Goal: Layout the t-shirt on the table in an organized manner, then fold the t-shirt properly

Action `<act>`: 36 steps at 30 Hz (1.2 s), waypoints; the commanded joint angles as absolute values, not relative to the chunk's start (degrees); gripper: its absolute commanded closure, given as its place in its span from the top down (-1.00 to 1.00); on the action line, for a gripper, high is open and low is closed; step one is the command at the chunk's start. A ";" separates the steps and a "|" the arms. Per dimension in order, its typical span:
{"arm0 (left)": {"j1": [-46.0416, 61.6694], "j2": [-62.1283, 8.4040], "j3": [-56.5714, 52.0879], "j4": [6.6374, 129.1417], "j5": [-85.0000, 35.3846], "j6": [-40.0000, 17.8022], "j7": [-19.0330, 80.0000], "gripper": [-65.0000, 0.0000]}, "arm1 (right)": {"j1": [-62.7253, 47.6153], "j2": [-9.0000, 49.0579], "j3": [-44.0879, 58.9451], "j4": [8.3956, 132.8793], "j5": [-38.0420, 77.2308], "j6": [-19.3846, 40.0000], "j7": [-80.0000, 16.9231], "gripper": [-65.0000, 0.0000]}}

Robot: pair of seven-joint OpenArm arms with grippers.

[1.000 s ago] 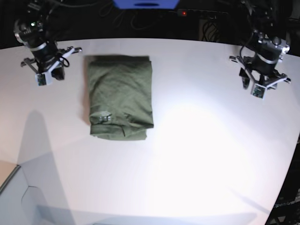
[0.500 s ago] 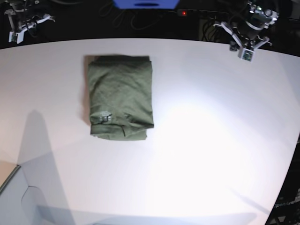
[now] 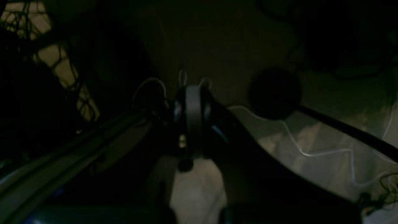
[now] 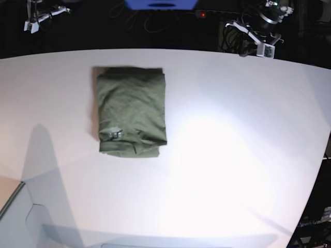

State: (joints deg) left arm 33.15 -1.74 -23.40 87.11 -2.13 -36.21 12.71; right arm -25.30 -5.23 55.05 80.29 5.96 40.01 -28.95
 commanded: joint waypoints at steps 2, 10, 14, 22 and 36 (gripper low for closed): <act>30.99 0.92 -18.68 83.82 6.20 -40.00 28.53 -0.99 | -24.92 -4.26 55.25 81.36 6.81 40.00 -27.47 -1.00; 25.98 -0.75 -21.41 92.18 5.85 -40.00 41.71 -0.99 | -23.43 -5.93 51.82 91.47 1.63 40.00 -28.88 -1.00; 26.51 -1.27 -22.99 97.54 5.85 -40.00 38.99 -0.99 | -23.52 -7.34 52.44 99.30 3.38 40.00 -31.52 -1.00; 34.24 -1.19 -30.64 108.44 -5.67 -40.00 30.64 -0.99 | -27.38 -8.04 59.12 100.44 12.26 40.00 -31.87 -1.00; 31.16 -4.26 -40.48 116.26 -13.58 -40.00 40.84 -0.99 | -24.75 -9.00 65.36 107.74 9.89 40.00 -34.15 -1.00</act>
